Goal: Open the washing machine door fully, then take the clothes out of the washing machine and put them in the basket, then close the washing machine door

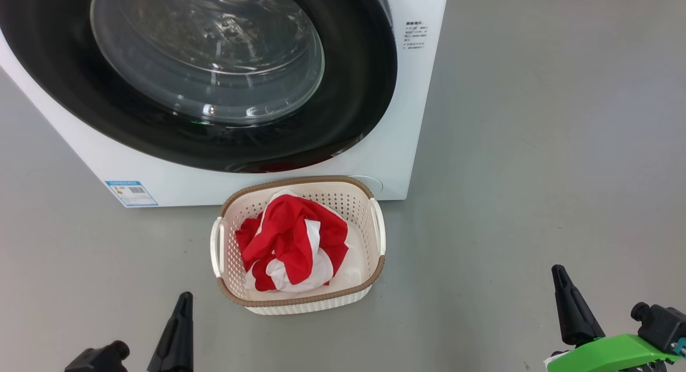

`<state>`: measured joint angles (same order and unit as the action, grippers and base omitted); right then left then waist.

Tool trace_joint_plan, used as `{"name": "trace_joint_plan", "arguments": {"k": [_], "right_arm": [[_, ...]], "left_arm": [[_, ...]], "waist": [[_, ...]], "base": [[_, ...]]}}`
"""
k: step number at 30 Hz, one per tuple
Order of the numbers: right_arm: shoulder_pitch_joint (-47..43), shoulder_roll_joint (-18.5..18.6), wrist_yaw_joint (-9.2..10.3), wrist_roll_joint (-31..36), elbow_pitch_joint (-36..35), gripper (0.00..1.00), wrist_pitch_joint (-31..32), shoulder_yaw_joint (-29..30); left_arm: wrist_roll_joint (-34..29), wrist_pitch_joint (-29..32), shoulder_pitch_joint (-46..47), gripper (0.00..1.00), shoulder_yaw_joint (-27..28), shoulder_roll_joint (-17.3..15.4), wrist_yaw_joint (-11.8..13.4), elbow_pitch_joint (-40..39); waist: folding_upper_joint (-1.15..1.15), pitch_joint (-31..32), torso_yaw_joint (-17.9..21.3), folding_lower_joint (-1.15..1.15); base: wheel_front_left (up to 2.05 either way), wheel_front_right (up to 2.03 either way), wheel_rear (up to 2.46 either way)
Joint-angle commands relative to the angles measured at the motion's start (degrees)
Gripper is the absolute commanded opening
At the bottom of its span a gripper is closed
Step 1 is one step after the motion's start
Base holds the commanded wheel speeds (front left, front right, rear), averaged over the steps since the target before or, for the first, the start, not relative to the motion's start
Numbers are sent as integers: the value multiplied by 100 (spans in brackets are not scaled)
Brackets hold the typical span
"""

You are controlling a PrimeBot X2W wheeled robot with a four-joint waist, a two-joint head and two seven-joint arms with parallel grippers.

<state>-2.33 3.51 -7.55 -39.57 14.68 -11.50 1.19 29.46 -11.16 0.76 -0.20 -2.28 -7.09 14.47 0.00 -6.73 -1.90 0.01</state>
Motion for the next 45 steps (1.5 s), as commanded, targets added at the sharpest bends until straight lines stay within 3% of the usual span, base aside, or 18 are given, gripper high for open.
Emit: {"name": "trace_joint_plan", "arguments": {"k": [1, 45], "right_arm": [[150, 85, 1, -173, -121, 0, 36, 19], [442, 87, 3, -2421, -103, 0, 716, 148]], "left_arm": [[170, 22, 107, 0, 43, -84, -7, -109], [2882, 664, 282, 0, 185, -165, -21, -93]], "waist": [[0, 11, 4, -1], [0, 286, 83, -1]], "base": [[0, 0, 0], [0, 0, 0]]}}
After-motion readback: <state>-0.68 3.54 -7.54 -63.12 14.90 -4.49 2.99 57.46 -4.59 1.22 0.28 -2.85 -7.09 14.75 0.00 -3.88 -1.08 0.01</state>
